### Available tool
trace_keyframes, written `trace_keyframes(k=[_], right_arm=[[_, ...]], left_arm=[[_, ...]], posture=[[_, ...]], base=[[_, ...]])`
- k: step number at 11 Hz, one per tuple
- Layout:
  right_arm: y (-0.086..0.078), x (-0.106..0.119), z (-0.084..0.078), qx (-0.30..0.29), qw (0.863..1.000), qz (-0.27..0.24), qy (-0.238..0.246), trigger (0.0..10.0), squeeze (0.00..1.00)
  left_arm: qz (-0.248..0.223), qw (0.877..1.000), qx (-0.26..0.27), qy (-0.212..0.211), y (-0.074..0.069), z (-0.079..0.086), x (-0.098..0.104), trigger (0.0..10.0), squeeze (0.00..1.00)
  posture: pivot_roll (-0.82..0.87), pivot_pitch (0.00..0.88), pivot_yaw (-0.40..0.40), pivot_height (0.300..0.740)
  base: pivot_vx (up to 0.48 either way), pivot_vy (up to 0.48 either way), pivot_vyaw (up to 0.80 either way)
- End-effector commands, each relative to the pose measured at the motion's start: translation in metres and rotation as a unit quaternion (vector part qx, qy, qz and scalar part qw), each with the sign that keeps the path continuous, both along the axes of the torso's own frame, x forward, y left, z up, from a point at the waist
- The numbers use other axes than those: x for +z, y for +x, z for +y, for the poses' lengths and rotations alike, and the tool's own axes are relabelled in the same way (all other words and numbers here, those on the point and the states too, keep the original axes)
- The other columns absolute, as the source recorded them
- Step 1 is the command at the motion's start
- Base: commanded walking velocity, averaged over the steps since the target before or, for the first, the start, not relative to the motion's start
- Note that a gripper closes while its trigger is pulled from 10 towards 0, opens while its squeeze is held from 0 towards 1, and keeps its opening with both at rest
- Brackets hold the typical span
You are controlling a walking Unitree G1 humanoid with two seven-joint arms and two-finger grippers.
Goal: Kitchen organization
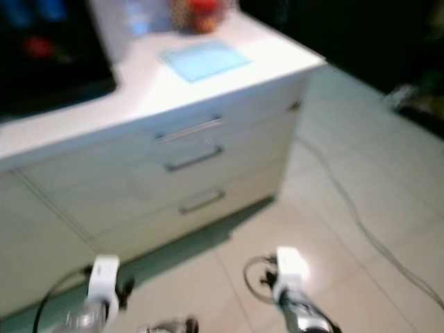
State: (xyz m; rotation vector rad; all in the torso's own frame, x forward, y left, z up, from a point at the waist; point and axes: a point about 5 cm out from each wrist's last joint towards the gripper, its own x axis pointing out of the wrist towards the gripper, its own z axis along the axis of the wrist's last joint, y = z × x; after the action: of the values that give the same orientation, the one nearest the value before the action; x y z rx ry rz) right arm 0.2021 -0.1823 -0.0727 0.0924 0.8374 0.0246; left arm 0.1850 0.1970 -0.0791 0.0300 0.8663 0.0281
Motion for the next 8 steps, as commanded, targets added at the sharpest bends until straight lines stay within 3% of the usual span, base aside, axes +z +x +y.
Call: trace_keyframes(k=[1,8], right_arm=[[0.0027,0.0009,0.0040,0.002,1.000,-0.001,0.005,10.0,0.00],[0.0031,0.0013,0.0022,0.011,1.000,0.000,0.001,10.0,0.00]], left_arm=[[-0.001,1.000,0.000,0.006,0.0020,0.0037,0.0014,10.0,0.00],[-0.001,1.000,0.005,0.005,-0.0001,0.0025,0.0003,10.0,0.00]], posture=[[0.04,0.044,0.043,0.740],[0.04,0.026,0.039,0.740]], base=[[0.000,0.000,0.80],[0.000,0.000,0.80]])
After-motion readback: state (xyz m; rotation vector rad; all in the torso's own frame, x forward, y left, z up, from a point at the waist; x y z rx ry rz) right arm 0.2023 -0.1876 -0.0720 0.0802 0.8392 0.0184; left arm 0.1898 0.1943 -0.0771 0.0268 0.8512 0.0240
